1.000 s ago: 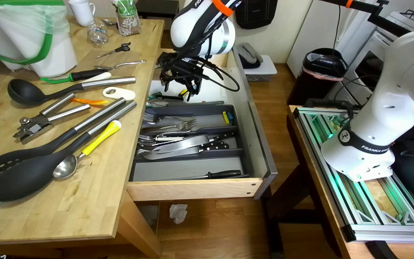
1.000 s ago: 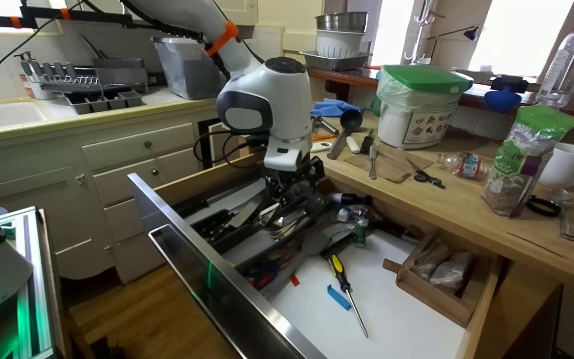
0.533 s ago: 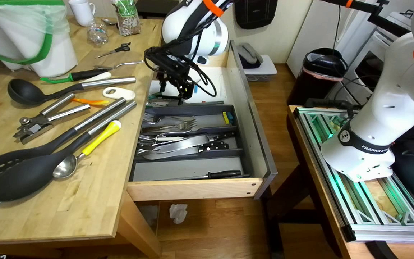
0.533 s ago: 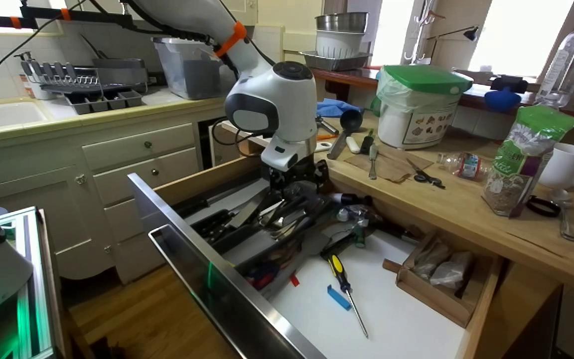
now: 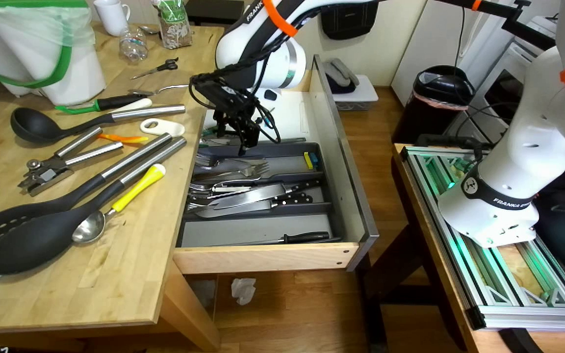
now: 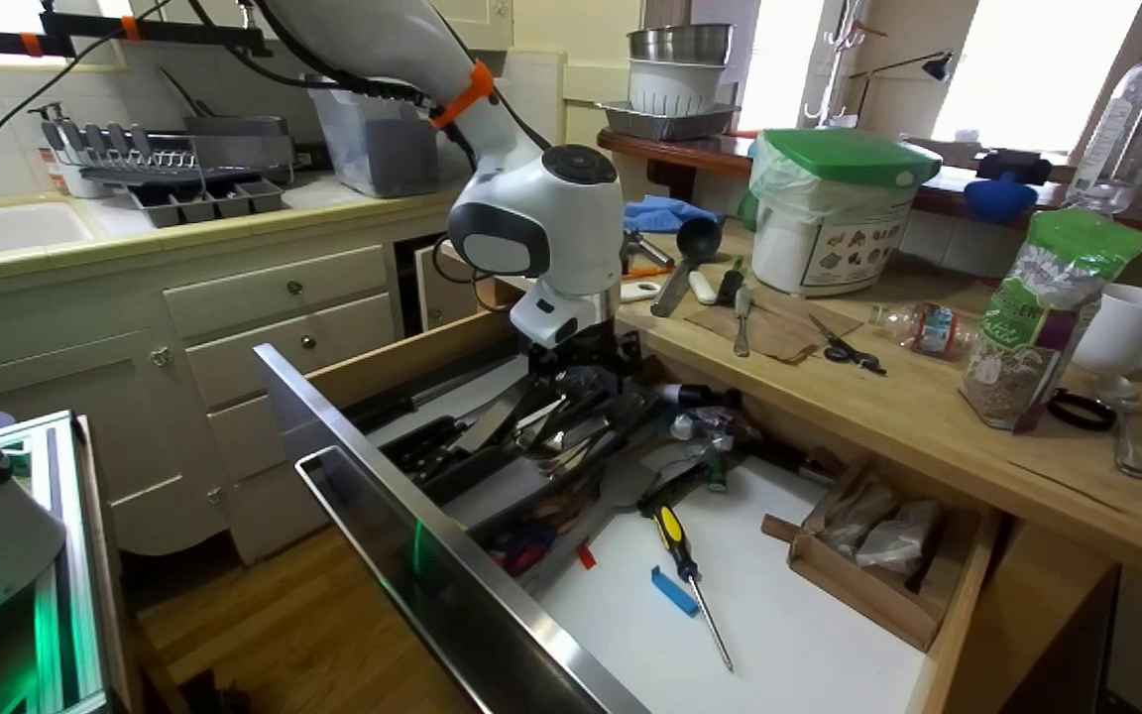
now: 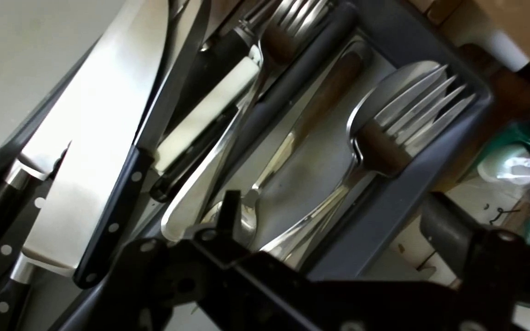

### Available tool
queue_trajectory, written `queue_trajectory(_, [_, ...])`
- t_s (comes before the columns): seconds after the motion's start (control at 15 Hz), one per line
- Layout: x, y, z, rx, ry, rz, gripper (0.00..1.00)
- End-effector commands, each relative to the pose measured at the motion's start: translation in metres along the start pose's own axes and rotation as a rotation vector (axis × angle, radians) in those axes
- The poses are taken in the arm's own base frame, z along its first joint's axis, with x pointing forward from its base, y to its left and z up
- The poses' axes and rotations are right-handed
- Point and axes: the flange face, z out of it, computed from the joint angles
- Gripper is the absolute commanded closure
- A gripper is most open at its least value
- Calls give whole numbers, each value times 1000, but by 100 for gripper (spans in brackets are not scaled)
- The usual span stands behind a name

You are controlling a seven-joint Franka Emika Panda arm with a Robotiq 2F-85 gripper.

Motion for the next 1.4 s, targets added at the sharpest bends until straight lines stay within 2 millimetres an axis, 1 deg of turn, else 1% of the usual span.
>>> queue_trajectory(0.0, [0,0,-1,0,0,0,0])
queue_trajectory(0.13, [-2,-1,2,-6,-13,27,0])
queue_trajectory(0.27, [-4,1,7,-29,-20,89,0])
queue_trajectory(0.4, [-8,2,9,-37,-54,149,0])
queue_trajectory(0.6, [-9,3,12,-31,-78,247,0])
queue_trajectory(1.0, [1,8,14,-4,-32,392,0])
queue_trajectory(1.33, [9,6,25,6,13,485,0])
